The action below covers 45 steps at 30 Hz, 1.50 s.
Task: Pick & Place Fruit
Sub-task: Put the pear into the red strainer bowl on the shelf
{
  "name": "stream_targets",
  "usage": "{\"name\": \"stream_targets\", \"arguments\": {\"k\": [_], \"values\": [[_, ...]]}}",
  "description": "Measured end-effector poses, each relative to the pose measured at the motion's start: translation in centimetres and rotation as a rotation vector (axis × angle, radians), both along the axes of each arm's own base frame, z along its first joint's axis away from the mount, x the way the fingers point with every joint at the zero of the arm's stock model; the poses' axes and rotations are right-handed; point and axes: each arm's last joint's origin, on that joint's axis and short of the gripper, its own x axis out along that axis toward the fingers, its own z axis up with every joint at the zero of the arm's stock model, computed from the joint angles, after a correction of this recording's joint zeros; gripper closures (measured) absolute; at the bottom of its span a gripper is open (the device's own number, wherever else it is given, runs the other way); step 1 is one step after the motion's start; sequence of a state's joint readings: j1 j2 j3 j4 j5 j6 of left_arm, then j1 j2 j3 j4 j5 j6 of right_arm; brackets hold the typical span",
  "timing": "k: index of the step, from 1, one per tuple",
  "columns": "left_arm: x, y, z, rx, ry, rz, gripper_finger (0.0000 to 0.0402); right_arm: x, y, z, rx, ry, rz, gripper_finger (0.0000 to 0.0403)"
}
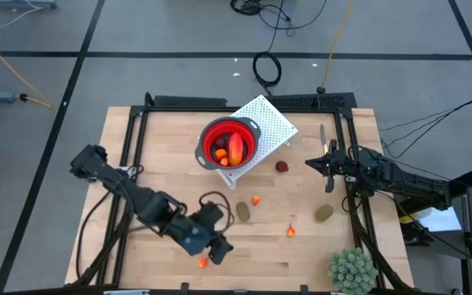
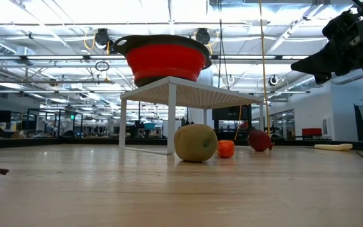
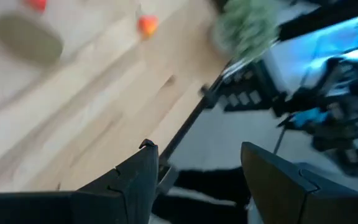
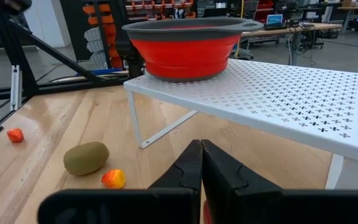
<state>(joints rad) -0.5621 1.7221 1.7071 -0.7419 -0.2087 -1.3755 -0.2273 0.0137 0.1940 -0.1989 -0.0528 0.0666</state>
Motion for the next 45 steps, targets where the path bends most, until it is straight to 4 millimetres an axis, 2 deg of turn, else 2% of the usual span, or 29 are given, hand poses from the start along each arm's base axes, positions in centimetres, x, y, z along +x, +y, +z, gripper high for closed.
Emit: {"name": "stream_targets", "arguments": {"k": [12,22,33,38,45], "values": [[1.2,-2.9,-7.0,-0.144,0.444,-0.054,0.0174,0.0,0.0,0.0,0.0,0.0,0.0,0.0403],[0.8,-4.5,-11.5,-0.066,0.663,-0.018,0.0174,0.0,0.0,0.0,0.0,0.001,0.0,0.0403],[0.3,-6.4,-14.8,-0.004,0.757,-0.007,0.0174,0.0,0.0,0.0,0.0,0.001,0.001,0.0403],[0.4,-6.3,-16.1,0.033,0.809,0.013,0.0174,0.0,0.0,0.0,0.001,0.001,0.0,0.0403],[0.0,-5.6,-16.5,0.107,0.832,0.067,0.0174,0.0,0.0,0.0,0.0,0.001,0.0,0.0403]]}}
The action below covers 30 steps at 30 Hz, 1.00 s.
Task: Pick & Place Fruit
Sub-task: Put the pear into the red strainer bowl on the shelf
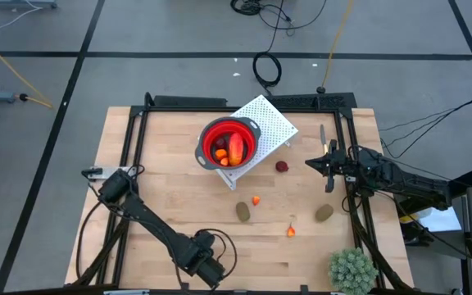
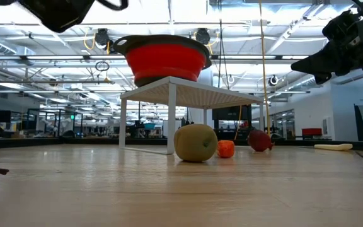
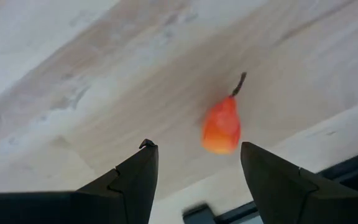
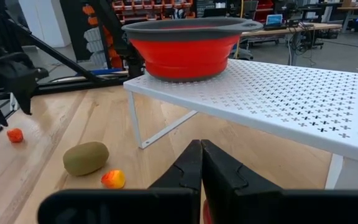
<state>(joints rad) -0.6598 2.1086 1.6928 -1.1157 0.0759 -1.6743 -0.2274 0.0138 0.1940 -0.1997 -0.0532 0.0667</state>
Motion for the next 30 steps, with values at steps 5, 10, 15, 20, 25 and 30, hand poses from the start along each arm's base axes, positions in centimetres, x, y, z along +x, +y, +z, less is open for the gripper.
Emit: {"name": "stream_targets", "arguments": {"k": [5,10,15,20,25,30], "values": [[0.1,0.0,0.0,0.001,-0.018,-0.024,0.0174,0.0,0.0,0.0,0.0,0.001,0.0,0.0403],[0.3,-0.1,0.0,-0.005,-0.034,-0.021,0.0174,0.0,0.0,0.0,0.0,0.001,0.0,0.0403],[0.6,-0.2,0.0,-0.027,-0.066,-0.042,0.0174,0.0,0.0,0.0,0.0,0.001,0.0,0.0403],[0.7,-0.4,-0.6,-0.029,-0.051,-0.067,0.0174,0.0,0.0,0.0,0.0,0.001,0.0,0.0403],[0.9,-0.8,-2.7,-0.077,0.045,-0.071,0.0174,0.0,0.0,0.0,0.001,0.004,-0.001,0.0403],[1.2,-1.2,-4.4,-0.123,0.1,-0.068,0.0174,0.0,0.0,-0.1,0.002,0.008,-0.001,0.0403]]}}
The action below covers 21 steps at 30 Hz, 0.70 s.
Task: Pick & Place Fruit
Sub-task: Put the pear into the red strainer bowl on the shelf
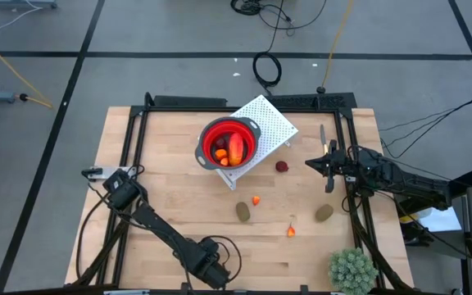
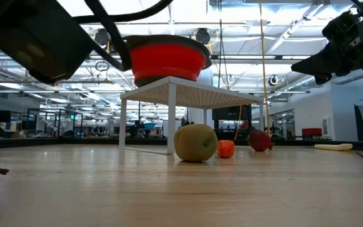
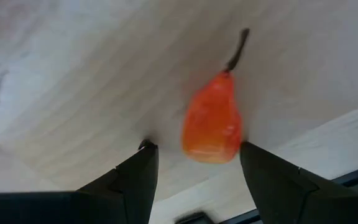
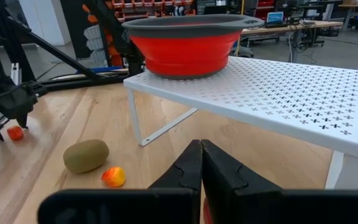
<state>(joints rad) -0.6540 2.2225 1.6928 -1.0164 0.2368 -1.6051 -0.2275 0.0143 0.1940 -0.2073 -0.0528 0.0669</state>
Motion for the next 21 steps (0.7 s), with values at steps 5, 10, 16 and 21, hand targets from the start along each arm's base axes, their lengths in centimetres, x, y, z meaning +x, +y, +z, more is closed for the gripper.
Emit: {"name": "stream_targets", "arguments": {"k": [5,10,16,21], "values": [[0.2,0.2,0.0,0.007,-0.007,0.007,0.0174,0.0,0.0,0.0,0.0,0.0,0.0,0.0403],[0.5,0.6,0.0,0.008,-0.012,0.013,0.0174,0.0,0.0,0.0,0.0,0.0,0.0,0.0403],[1.0,1.2,0.0,0.011,-0.018,0.018,0.0174,0.0,0.0,0.0,0.0,0.0,0.0,0.0403],[1.2,1.5,0.0,0.007,-0.024,0.008,0.0202,0.0,0.0,0.0,0.0,0.0,0.0,0.0403]]}}
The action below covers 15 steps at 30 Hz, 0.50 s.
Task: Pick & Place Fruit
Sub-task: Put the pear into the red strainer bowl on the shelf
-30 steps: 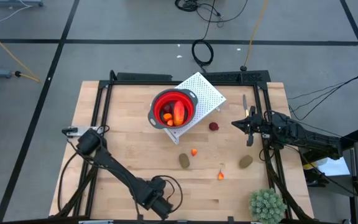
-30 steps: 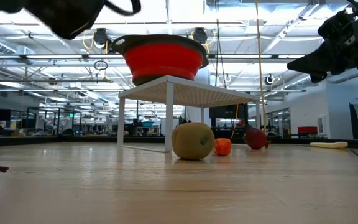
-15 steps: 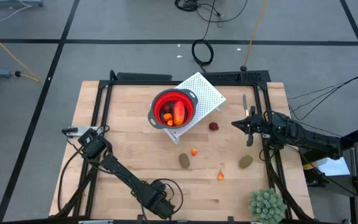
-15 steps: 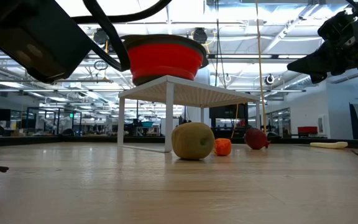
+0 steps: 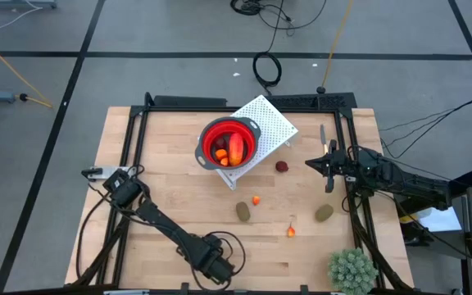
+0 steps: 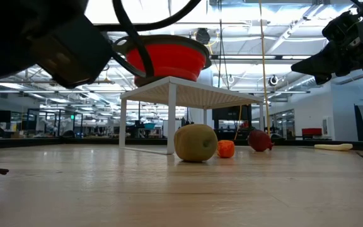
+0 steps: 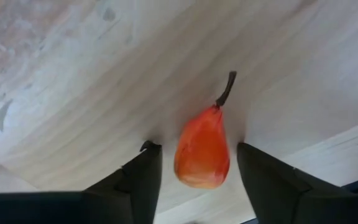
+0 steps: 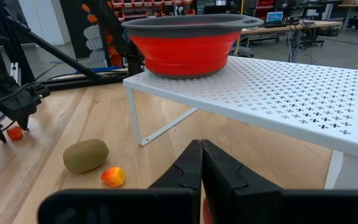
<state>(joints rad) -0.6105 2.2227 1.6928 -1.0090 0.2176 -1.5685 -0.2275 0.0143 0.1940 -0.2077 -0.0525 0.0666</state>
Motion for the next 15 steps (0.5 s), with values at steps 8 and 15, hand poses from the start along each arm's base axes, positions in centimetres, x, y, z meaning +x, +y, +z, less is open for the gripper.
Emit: {"name": "stream_targets", "arguments": {"k": [8,15], "values": [[0.32,-0.18,-0.03,-0.018,-0.046,-0.05,0.0311,0.0,0.0,-0.02,0.001,0.002,0.0,0.0403],[0.35,-0.07,0.1,-0.017,-0.047,-0.051,0.0335,0.0,0.0,-0.03,0.001,0.003,0.0,0.0403]]}}
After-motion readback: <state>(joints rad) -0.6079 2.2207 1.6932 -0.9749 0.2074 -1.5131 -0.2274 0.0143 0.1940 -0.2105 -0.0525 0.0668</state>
